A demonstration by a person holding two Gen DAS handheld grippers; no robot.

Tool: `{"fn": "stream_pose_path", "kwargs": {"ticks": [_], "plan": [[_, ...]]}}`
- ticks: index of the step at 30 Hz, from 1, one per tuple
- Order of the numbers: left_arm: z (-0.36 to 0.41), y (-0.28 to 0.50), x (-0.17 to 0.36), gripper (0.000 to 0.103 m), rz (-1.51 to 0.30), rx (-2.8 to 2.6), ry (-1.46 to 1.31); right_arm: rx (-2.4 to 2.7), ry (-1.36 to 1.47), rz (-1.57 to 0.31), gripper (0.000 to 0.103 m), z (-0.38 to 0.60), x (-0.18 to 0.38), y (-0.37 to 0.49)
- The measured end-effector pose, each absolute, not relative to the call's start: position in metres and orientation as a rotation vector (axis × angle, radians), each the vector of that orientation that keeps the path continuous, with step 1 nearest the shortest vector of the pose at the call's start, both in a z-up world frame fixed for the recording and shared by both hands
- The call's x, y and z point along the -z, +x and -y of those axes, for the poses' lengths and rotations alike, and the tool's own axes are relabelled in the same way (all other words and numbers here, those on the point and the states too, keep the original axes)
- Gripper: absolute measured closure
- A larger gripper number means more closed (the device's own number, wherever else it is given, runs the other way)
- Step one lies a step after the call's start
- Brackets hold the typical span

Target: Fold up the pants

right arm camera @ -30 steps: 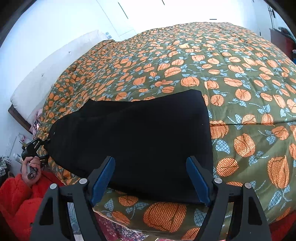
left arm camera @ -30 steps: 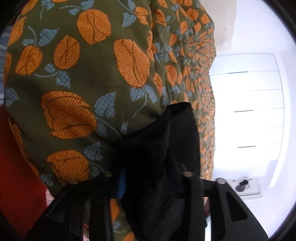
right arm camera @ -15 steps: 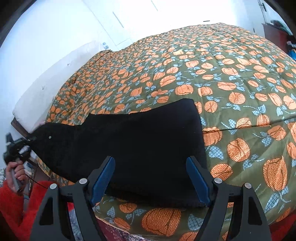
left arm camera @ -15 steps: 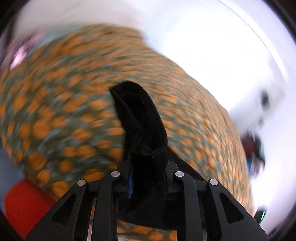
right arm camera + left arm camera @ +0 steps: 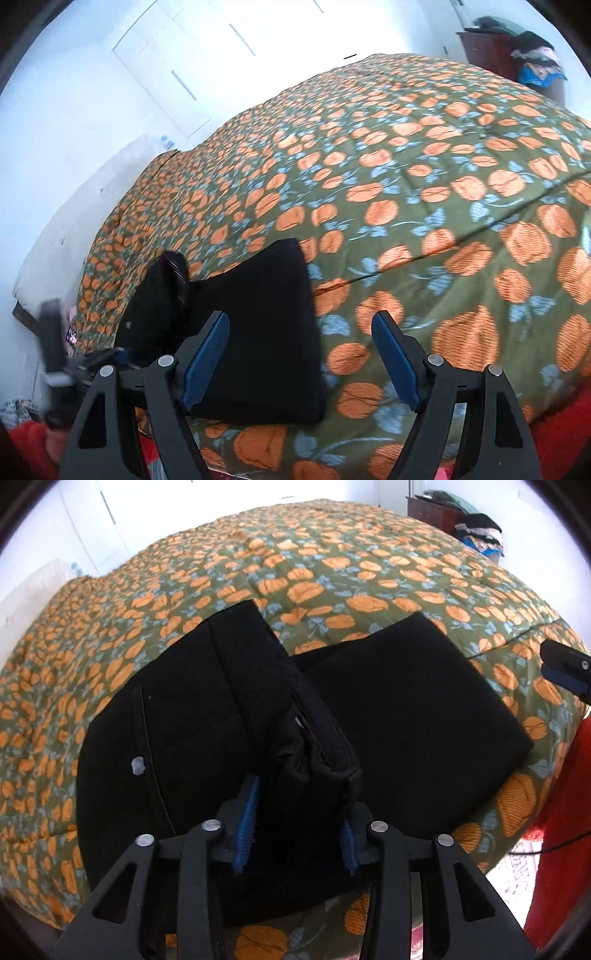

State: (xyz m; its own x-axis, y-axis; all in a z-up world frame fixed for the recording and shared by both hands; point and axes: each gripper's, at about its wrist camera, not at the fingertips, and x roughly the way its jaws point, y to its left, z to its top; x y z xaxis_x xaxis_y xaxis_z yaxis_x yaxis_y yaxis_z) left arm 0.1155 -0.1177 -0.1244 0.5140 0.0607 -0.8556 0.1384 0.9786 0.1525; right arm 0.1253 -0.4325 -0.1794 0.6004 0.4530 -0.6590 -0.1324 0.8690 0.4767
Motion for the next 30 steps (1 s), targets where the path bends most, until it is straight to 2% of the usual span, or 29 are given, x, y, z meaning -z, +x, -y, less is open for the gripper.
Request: {"fn": "stream_pose_path", "kwargs": {"ticks": [6,10,13,16,18,21,23,24,26,29,30], "plan": [[0.084,0.080,0.061,0.024,-0.881,0.118,0.085,-0.316,0.412,-0.854,0.024,0.441,0.179,0.128],[0.009,0.071,0.039,0.022,-0.799,-0.038,-0.073,-0.369,0.348,-0.844,0.024,0.422,0.172,0.127],[-0.040,0.067,0.051,0.023,-0.804,-0.181,-0.177,-0.450,0.311,-0.853,0.024,0.401,0.165,0.124],[-0.060,0.063,0.077,0.039,-0.823,-0.236,-0.212,-0.573,0.313,-0.878,0.024,0.376,0.160,0.123],[-0.054,0.065,0.101,0.067,-0.878,-0.204,-0.197,-0.678,0.341,-0.911,0.024,0.358,0.159,0.127],[-0.024,0.070,0.131,0.085,-0.954,-0.089,-0.115,-0.839,0.447,-1.022,0.024,0.335,0.169,0.144],[-0.002,0.071,0.146,0.093,-0.989,-0.013,-0.069,-0.914,0.479,-1.115,0.025,0.319,0.180,0.158],[0.003,0.069,0.146,0.094,-0.989,-0.009,-0.051,-0.935,0.468,-1.158,0.028,0.310,0.186,0.164],[0.011,0.067,0.142,0.094,-0.980,-0.006,-0.019,-0.955,0.431,-1.220,0.039,0.297,0.196,0.172],[0.005,0.065,0.143,0.094,-0.981,0.009,-0.075,-0.997,0.420,-1.311,0.051,0.280,0.210,0.181],[0.001,0.065,0.143,0.094,-0.980,0.012,-0.080,-1.010,0.415,-1.332,0.052,0.276,0.213,0.182]]}}
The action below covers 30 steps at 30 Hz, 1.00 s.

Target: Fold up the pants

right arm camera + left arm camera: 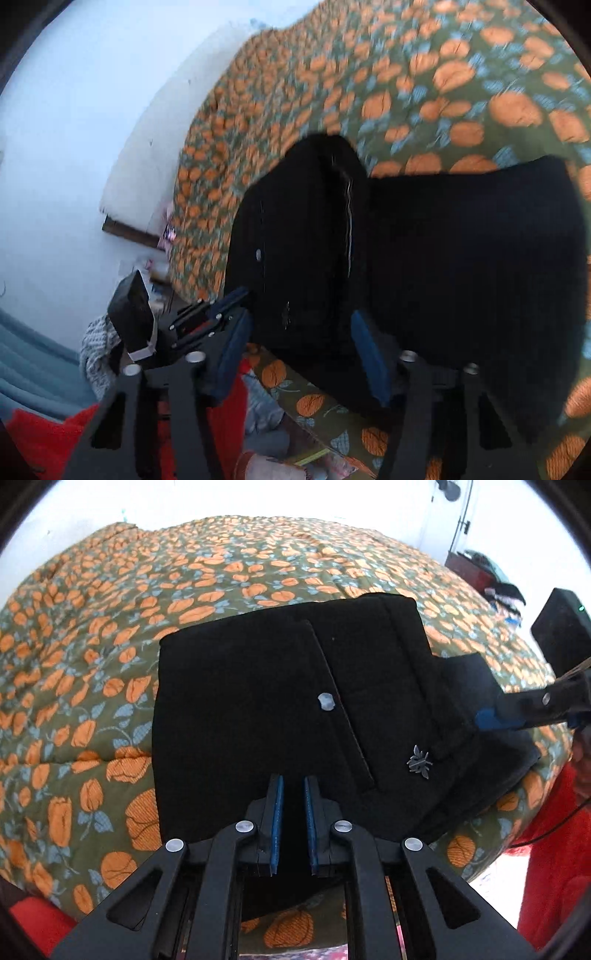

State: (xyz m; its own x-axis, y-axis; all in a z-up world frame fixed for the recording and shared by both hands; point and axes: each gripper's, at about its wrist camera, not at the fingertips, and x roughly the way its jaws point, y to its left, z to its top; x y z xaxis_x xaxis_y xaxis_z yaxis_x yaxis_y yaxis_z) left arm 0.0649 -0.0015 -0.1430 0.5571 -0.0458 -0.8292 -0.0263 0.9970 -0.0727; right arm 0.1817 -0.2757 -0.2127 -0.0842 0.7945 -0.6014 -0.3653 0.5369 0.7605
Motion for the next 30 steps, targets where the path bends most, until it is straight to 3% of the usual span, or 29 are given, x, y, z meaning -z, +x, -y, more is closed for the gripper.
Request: {"fn": "stream_pose_path", "kwargs": {"ticks": [2,8,17,18,19,25,27,30], "plan": [[0.004,0.065,0.142,0.094,-0.977,0.010,-0.066,-1.034,0.376,-1.366,0.057,0.266,0.216,0.180],[0.003,0.067,0.144,0.094,-0.975,0.009,-0.062,-1.012,0.240,-1.417,0.057,0.250,0.225,0.183],[0.002,0.071,0.146,0.094,-0.973,0.000,-0.047,-1.072,0.324,-1.472,0.058,0.241,0.240,0.190],[0.002,0.071,0.147,0.093,-0.974,-0.002,-0.044,-1.060,0.292,-1.470,0.061,0.236,0.241,0.188],[0.001,0.071,0.147,0.093,-0.973,-0.002,-0.044,-1.037,0.224,-1.458,0.075,0.230,0.240,0.186],[-0.022,0.052,0.114,0.067,-0.842,-0.115,-0.068,-0.992,0.067,-1.349,0.081,0.218,0.207,0.171],[-0.045,0.041,0.098,0.047,-0.765,-0.187,-0.130,-1.016,0.114,-1.287,0.082,0.224,0.185,0.167],[-0.082,0.033,0.094,0.047,-0.735,-0.281,-0.234,-1.051,0.171,-1.210,0.083,0.239,0.153,0.165]]}}
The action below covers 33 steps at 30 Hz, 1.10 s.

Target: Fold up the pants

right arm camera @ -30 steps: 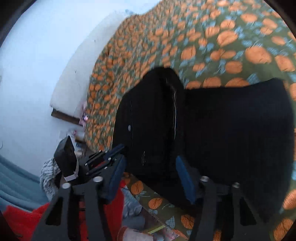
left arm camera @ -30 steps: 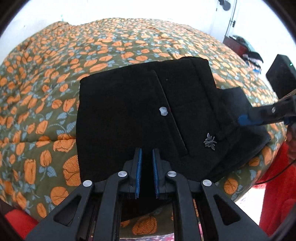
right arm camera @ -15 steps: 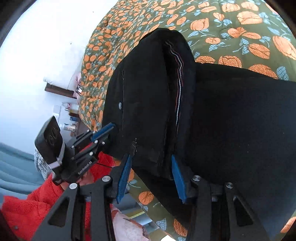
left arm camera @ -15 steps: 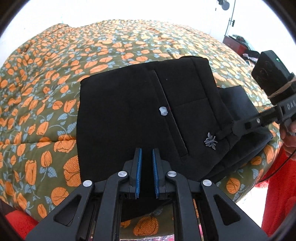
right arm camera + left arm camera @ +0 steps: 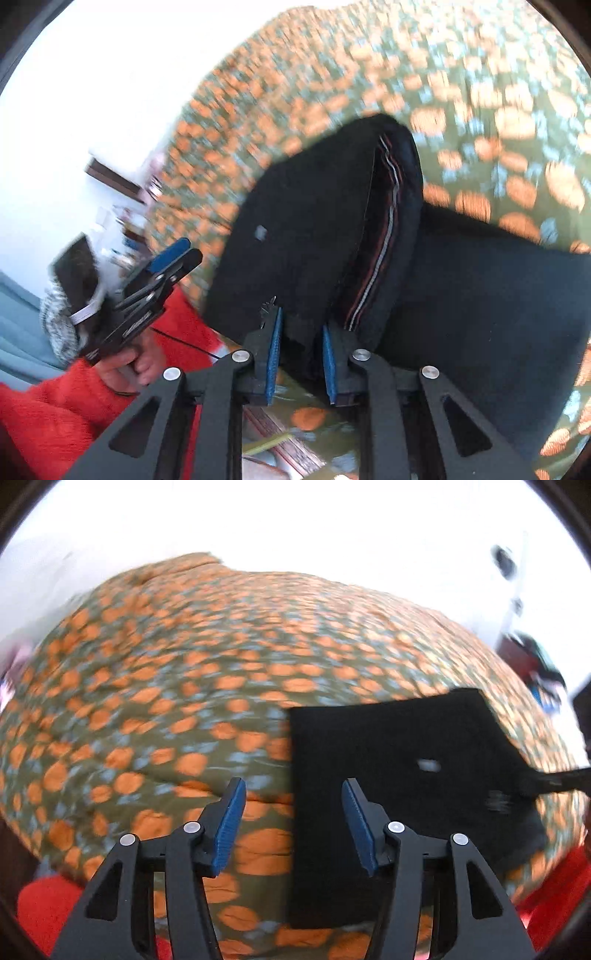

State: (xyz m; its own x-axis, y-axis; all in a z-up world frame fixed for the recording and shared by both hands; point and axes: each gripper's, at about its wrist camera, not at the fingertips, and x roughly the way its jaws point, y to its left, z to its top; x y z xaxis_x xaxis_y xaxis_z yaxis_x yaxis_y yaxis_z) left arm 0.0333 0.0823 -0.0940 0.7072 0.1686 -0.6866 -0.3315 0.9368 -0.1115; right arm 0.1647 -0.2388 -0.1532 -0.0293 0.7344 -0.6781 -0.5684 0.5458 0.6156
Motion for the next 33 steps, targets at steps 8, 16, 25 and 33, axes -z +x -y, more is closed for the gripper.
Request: {"fn": "stream_pose_path", "kwargs": {"ticks": [8,16,25,33], "plan": [[-0.111,0.029,0.109,0.048,-0.778,-0.327,-0.339,-1.049,0.278,-1.141,0.085,0.302,0.116,0.158],[-0.088,0.032,0.106,0.048,-0.790,-0.281,-0.274,-0.903,0.367,-1.168,0.086,0.378,0.132,0.160],[-0.061,0.038,0.110,0.048,-0.824,-0.239,-0.185,-0.774,0.427,-1.277,0.087,0.406,0.222,0.163],[-0.047,0.042,0.115,0.047,-0.851,-0.238,-0.110,-0.687,0.297,-1.205,0.070,0.407,0.177,0.173]]}}
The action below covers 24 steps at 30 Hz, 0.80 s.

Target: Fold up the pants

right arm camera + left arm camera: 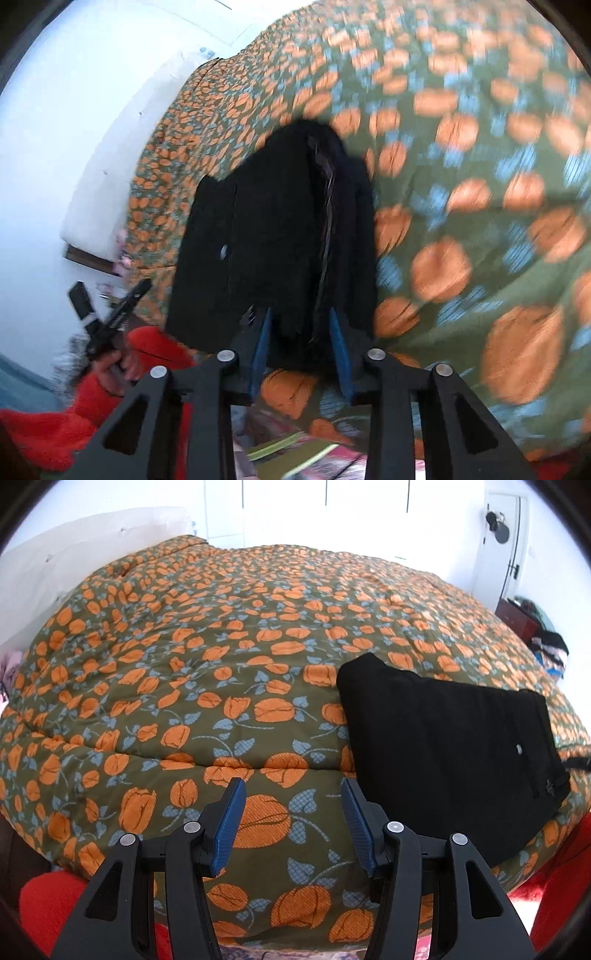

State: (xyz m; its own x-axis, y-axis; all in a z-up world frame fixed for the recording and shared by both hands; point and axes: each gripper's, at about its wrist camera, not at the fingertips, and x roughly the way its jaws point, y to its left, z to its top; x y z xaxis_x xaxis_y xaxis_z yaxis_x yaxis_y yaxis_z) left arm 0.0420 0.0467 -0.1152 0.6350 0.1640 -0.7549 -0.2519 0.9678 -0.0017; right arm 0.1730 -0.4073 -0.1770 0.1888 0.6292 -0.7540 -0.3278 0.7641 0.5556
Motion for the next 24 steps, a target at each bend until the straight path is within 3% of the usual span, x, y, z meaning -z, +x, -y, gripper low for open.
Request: {"fn": "stream_pose_path", "kwargs": {"ticks": [5,9,13,17,21,24], "plan": [[-0.044,0.047,0.120,0.047,-0.879,-0.263,-0.083,-0.681,0.147,-1.045,0.067,0.381,0.117,0.186],[-0.043,0.050,0.128,0.046,-0.927,-0.292,-0.047,-0.706,0.060,-0.931,0.051,0.333,0.086,0.192],[-0.045,0.047,0.129,0.046,-0.931,-0.305,-0.033,-0.739,0.074,-0.919,0.050,0.301,0.094,0.197],[-0.047,0.044,0.130,0.046,-0.931,-0.309,-0.025,-0.650,0.083,-0.983,0.050,0.300,0.138,0.206],[-0.050,0.044,0.130,0.046,-0.933,-0.311,-0.031,-0.578,0.057,-1.043,0.061,0.313,0.169,0.206],[-0.050,0.046,0.131,0.046,-0.938,-0.311,-0.038,-0.572,-0.030,-1.001,0.061,0.311,0.157,0.186]]}}
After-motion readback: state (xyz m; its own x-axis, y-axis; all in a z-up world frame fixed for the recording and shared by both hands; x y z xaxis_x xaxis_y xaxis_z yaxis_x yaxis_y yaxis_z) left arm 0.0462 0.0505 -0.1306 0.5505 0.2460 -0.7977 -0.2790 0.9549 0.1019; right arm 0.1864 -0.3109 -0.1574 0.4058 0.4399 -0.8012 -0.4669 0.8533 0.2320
